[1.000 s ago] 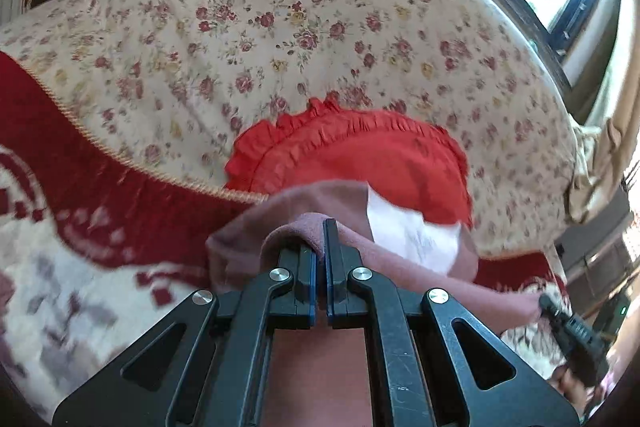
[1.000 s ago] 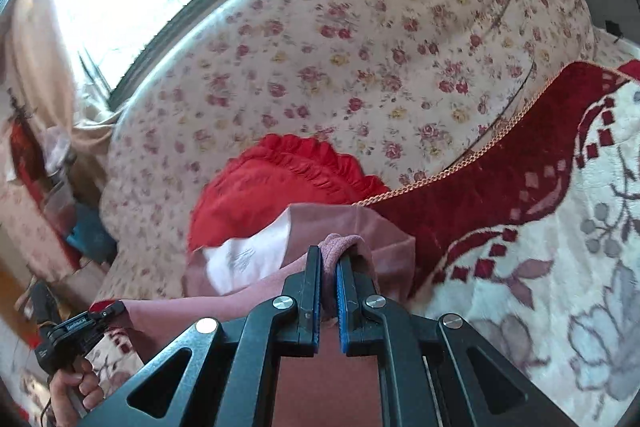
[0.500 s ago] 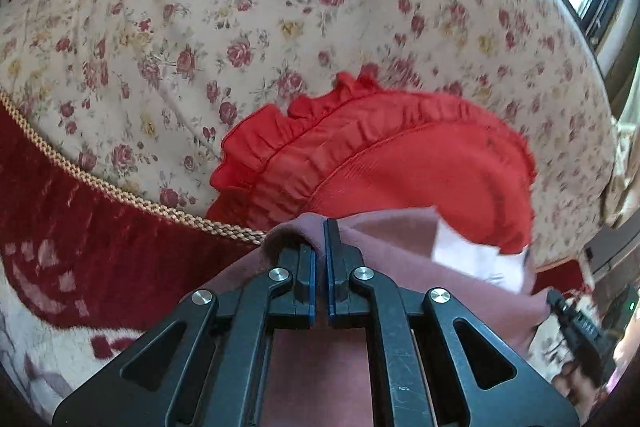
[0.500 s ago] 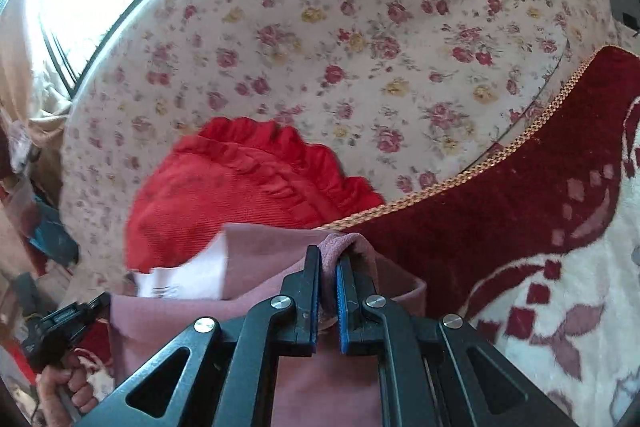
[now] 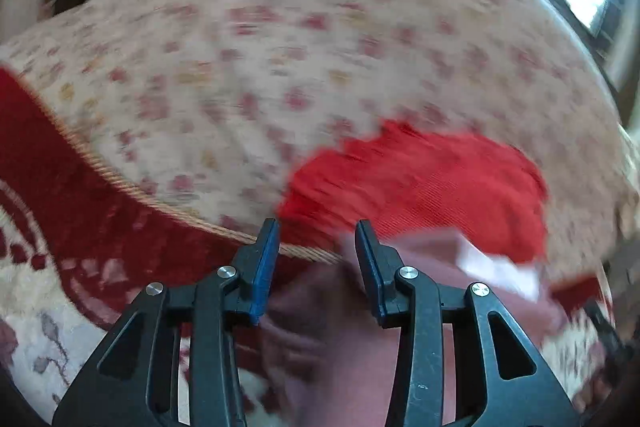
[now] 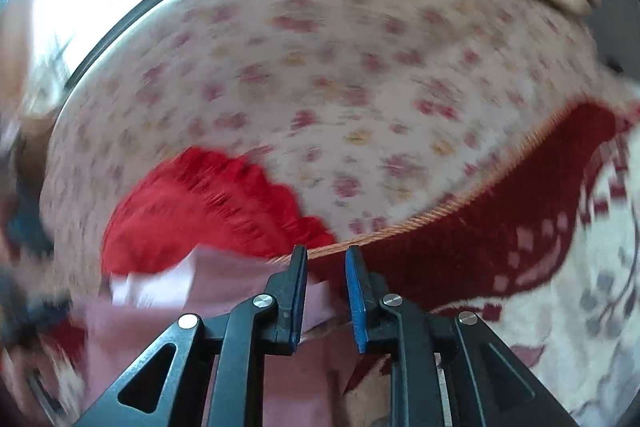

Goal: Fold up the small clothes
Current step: 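Lay the folded hem down and open both tools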

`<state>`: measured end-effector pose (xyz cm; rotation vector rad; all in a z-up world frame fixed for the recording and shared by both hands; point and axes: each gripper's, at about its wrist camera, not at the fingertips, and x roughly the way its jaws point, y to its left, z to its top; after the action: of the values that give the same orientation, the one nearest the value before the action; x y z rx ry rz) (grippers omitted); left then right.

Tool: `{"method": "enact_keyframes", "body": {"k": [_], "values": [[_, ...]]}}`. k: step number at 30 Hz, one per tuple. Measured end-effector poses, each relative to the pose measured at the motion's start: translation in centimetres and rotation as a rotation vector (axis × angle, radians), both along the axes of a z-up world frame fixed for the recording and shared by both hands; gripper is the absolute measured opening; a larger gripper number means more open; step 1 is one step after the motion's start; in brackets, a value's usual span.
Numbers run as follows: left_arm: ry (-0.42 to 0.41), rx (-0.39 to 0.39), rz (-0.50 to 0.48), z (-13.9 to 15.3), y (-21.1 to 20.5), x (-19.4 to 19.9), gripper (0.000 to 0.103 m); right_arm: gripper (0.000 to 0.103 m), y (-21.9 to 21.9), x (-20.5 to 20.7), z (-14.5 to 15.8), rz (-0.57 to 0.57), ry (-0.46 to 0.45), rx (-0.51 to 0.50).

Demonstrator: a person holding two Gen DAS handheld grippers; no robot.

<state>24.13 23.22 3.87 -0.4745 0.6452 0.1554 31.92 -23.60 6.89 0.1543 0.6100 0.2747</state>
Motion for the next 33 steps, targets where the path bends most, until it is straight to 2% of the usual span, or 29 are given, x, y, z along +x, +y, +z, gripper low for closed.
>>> {"method": "enact_keyframes", "body": {"k": [2, 3, 4, 6, 8, 9, 12, 14, 18, 21, 26, 33], "values": [[-0.021, 0.032, -0.185, 0.3, -3.8, -0.2, 0.037, 0.018, 2.2, -1.2, 0.1, 0.140, -0.006, -0.037], [-0.013, 0.044, -0.250, 0.2, -5.2, 0.1, 0.037, 0.018, 3.9, -1.7, -0.2, 0.274, 0.024, -0.042], [0.015, 0.066, -0.336, -0.3, -7.1, 0.5, 0.037, 0.018, 5.3, -2.0, -0.6, 0.354, 0.053, -0.060], [0.104, 0.117, -0.391, -2.2, -9.8, 1.4, 0.037, 0.018, 8.1, -2.5, -2.1, 0.452, 0.103, -0.133], [0.167, 0.160, -0.373, -3.6, -10.8, 2.3, 0.037, 0.018, 9.4, -2.4, -3.1, 0.433, 0.108, -0.176], [0.171, 0.178, -0.364, -3.7, -11.0, 2.6, 0.037, 0.018, 10.0, -1.8, -3.8, 0.416, 0.134, -0.185], [0.159, 0.156, -0.331, -2.8, -11.0, 4.0, 0.037, 0.018, 10.9, -0.4, -5.3, 0.379, 0.192, -0.177], [0.108, 0.142, -0.310, -1.8, -10.5, 5.3, 0.037, 0.018, 11.0, 0.2, -5.4, 0.359, 0.191, -0.162], [-0.001, 0.037, -0.245, -0.4, -8.1, 6.4, 0.037, 0.018, 11.1, 1.7, -3.9, 0.296, 0.091, -0.101], [-0.019, 0.022, -0.213, -0.3, -6.8, 6.0, 0.037, 0.018, 10.9, 2.7, -2.9, 0.265, 0.007, -0.087], [-0.003, -0.006, -0.148, -0.8, -4.7, 5.4, 0.037, 0.018, 8.2, 3.6, -1.4, 0.152, -0.067, -0.038], [0.024, -0.071, -0.093, -1.7, -2.7, 4.9, 0.037, 0.018, 2.0, 2.2, 0.7, 0.005, -0.092, 0.034]]}}
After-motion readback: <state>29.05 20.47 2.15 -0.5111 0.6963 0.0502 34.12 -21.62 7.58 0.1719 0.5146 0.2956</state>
